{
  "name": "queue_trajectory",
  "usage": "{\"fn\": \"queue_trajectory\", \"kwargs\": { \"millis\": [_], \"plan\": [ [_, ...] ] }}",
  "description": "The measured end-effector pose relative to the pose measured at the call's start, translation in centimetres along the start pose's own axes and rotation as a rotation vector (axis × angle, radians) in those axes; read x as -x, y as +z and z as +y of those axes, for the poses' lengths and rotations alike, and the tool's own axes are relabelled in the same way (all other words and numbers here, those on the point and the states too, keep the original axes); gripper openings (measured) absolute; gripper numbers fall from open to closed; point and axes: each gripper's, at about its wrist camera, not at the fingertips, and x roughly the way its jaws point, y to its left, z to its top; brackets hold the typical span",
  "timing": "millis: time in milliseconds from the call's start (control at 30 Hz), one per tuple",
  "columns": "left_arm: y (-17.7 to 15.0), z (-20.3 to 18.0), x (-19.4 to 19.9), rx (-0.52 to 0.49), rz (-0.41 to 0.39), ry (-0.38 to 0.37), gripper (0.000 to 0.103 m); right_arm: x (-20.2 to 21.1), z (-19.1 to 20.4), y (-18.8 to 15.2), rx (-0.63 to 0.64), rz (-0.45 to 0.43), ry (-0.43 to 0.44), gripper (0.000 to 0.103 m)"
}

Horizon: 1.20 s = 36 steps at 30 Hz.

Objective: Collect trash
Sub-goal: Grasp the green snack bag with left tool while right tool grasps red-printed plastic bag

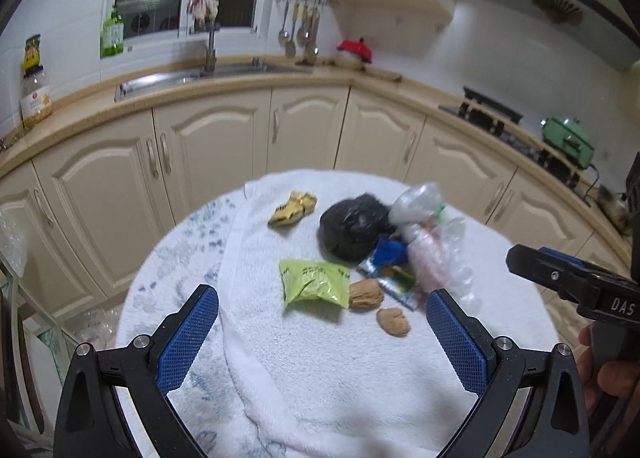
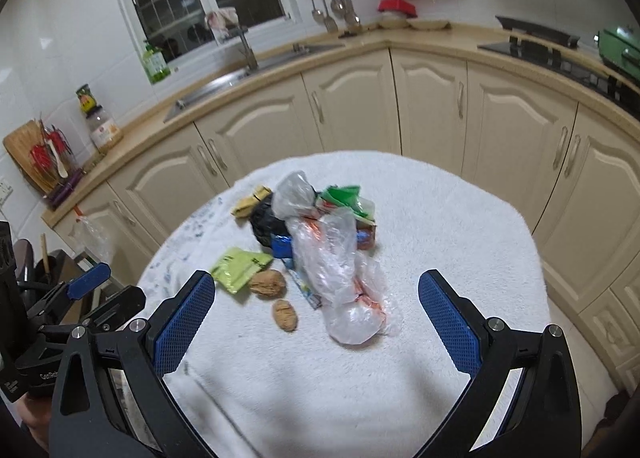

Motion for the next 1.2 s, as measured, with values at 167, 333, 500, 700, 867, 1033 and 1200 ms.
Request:
{"fn": "queue_trajectory", "kwargs": {
  "millis": [167, 333, 500, 700, 867, 1033, 1200],
  "plan": [
    [1.3, 0.5, -5.3, 0.000, 0.076, 0.030, 0.102, -3.4, -0.3, 0.0, 0.009, 0.064, -0.008, 0.103],
    [3.1, 0.5, -11.1, -0.010, 0.140, 0.044, 0.102, -6.1, -0.5, 0.2, 0.002, 0.106, -0.009, 0.102],
    [3.7, -0.2, -16.2, -0.040, 0.221, 0.043, 0.094, -8.1, -0.8, 0.6, 0.015, 0.139, -0.013, 0.096],
    [5.2, 0.5, -18.3, -0.017, 0.214, -0.048, 0.055, -10.2, -0.3, 0.6, 0.048, 0.176, -0.012, 0.075],
    [5.3, 0.8, -20.0, -0.064, 0.229, -0.036, 0.037, -11.1, 0.0, 0.3, 0.075, 0.189, -0.031, 0.046],
    [5.8, 1.3, -20.3, -0.033, 0.223, -0.062, 0.028, -10.4, -0.2, 0.0, 0.063, 0.191, -0.021, 0.030],
    [5.1, 2.3, -19.2, -0.028, 0.214, -0.058, 0.027, -8.8, -0.7, -0.7, 0.022, 0.178, 0.010, 0.029]
  ]
}}
